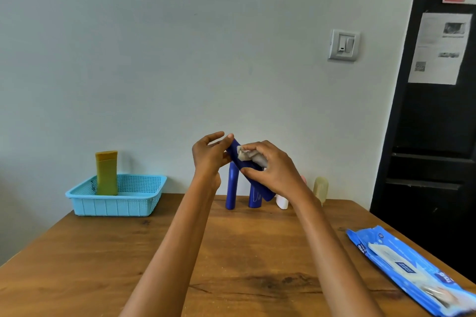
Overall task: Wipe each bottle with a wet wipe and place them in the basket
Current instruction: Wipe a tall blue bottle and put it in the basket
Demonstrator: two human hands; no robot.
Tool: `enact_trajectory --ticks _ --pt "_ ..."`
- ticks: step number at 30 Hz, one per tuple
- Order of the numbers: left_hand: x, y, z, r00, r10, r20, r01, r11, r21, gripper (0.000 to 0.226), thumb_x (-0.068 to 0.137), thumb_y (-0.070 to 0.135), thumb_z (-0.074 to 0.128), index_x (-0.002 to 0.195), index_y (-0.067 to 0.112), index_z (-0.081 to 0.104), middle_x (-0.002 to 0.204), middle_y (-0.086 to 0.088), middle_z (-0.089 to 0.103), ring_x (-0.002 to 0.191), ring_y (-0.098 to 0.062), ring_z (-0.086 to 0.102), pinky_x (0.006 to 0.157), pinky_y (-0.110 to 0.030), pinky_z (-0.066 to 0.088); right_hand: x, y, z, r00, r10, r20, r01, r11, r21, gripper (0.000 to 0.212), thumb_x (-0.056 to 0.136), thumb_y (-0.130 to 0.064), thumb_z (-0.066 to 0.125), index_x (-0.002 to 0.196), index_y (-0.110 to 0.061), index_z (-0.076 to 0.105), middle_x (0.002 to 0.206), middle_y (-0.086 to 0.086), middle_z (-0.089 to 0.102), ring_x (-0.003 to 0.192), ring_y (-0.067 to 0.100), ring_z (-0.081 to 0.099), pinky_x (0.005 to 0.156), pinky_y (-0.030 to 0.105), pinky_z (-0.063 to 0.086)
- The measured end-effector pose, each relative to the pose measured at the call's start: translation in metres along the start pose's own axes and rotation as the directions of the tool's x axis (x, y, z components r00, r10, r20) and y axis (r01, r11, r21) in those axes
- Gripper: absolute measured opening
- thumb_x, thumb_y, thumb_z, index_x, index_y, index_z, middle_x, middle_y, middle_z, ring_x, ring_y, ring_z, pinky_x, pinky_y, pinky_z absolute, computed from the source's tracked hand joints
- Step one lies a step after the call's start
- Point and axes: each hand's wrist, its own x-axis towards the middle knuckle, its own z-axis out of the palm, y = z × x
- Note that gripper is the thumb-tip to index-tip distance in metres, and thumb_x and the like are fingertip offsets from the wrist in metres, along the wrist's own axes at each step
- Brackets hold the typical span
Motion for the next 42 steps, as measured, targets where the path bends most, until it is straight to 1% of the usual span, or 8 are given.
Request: enact_trajectory --ticks 5,13,16,19,22,27,36,42 --pt "-0.001 -0.010 0.003 0.996 -0.063 0.059 0.063 0.998 0.002 0.037 0.081 0.021 0.072 0.114 0.008 0.060 0.095 -0.012 0.069 0.083 -0.027 0.071 0.070 -0.031 0.059 -0.003 0.004 0.003 0.998 0.041 0.045 -0.042 0.999 0.019 0.058 0.078 -0.025 0.075 0.130 -0.028 0.049 0.123 -0.010 0.053 0.108 0.004 0.051 0.076 0.004 0.039" --pt "0.003 -0.013 0.000 0.970 -0.119 0.211 0.121 0.993 0.004 0.045 0.083 0.015 0.069 0.124 0.005 0.055 0.093 -0.013 0.072 0.078 -0.022 0.071 0.067 -0.027 0.056 0.000 0.001 0.014 0.995 0.096 -0.032 -0.088 0.977 0.194 0.062 0.080 -0.025 0.073 0.137 -0.020 0.047 0.122 -0.006 0.054 0.110 0.002 0.050 0.085 0.002 0.039" --pt "0.005 -0.014 -0.003 0.981 -0.098 0.165 0.106 0.994 -0.039 0.043 0.084 0.008 0.067 0.125 0.003 0.054 0.091 -0.011 0.071 0.076 -0.020 0.070 0.068 -0.027 0.056 -0.002 0.003 0.008 0.997 0.072 0.031 -0.076 0.985 0.157 0.049 0.087 -0.030 0.065 0.133 -0.023 0.053 0.122 -0.008 0.059 0.110 0.003 0.051 0.091 0.013 0.042" --pt "0.010 -0.012 -0.009 0.985 -0.089 0.151 0.095 0.995 -0.033 0.043 0.085 0.008 0.066 0.126 0.004 0.052 0.089 -0.009 0.070 0.078 -0.019 0.069 0.071 -0.029 0.056 -0.003 0.012 -0.005 0.998 0.065 0.020 -0.066 0.998 0.012 0.026 0.090 -0.023 0.060 0.114 -0.025 0.068 0.103 -0.010 0.068 0.092 0.000 0.052 0.080 0.015 0.043" --pt "0.008 -0.013 -0.007 0.966 -0.111 0.234 0.095 0.992 0.077 0.045 0.085 0.013 0.067 0.126 0.004 0.053 0.093 -0.010 0.071 0.078 -0.020 0.070 0.069 -0.027 0.056 -0.003 0.013 -0.004 0.983 0.146 -0.110 -0.128 0.979 0.159 0.019 0.089 -0.009 0.060 0.102 -0.016 0.073 0.090 -0.008 0.069 0.078 0.002 0.062 0.069 0.008 0.049" --pt "-0.007 -0.018 0.010 0.918 -0.138 0.372 0.074 0.980 0.183 0.033 0.086 0.015 0.066 0.117 0.008 0.057 0.091 -0.011 0.071 0.073 -0.015 0.071 0.063 -0.021 0.056 0.002 0.002 0.006 0.856 0.310 -0.415 -0.106 0.888 0.447 0.018 0.090 -0.014 0.062 0.104 -0.015 0.071 0.098 -0.009 0.069 0.090 -0.001 0.064 0.077 0.009 0.050" --pt "0.008 -0.008 -0.003 0.967 -0.111 0.228 0.110 0.994 0.015 0.040 0.085 0.010 0.066 0.123 0.002 0.056 0.087 -0.009 0.071 0.072 -0.019 0.071 0.068 -0.028 0.057 0.002 0.005 -0.001 0.982 0.131 -0.135 -0.095 0.965 0.246 0.012 0.085 -0.013 0.067 0.096 -0.017 0.073 0.092 -0.008 0.065 0.083 0.004 0.063 0.070 0.011 0.050" --pt "0.005 -0.011 -0.005 0.900 -0.231 0.371 0.201 0.973 0.116 0.038 0.085 0.013 0.066 0.121 0.003 0.058 0.103 -0.013 0.069 0.084 -0.022 0.070 0.075 -0.032 0.059 0.001 -0.002 0.018 0.896 0.143 -0.421 -0.032 0.965 0.260 0.012 0.087 -0.016 0.067 0.098 -0.015 0.071 0.095 -0.004 0.069 0.085 0.004 0.064 0.072 0.012 0.052"
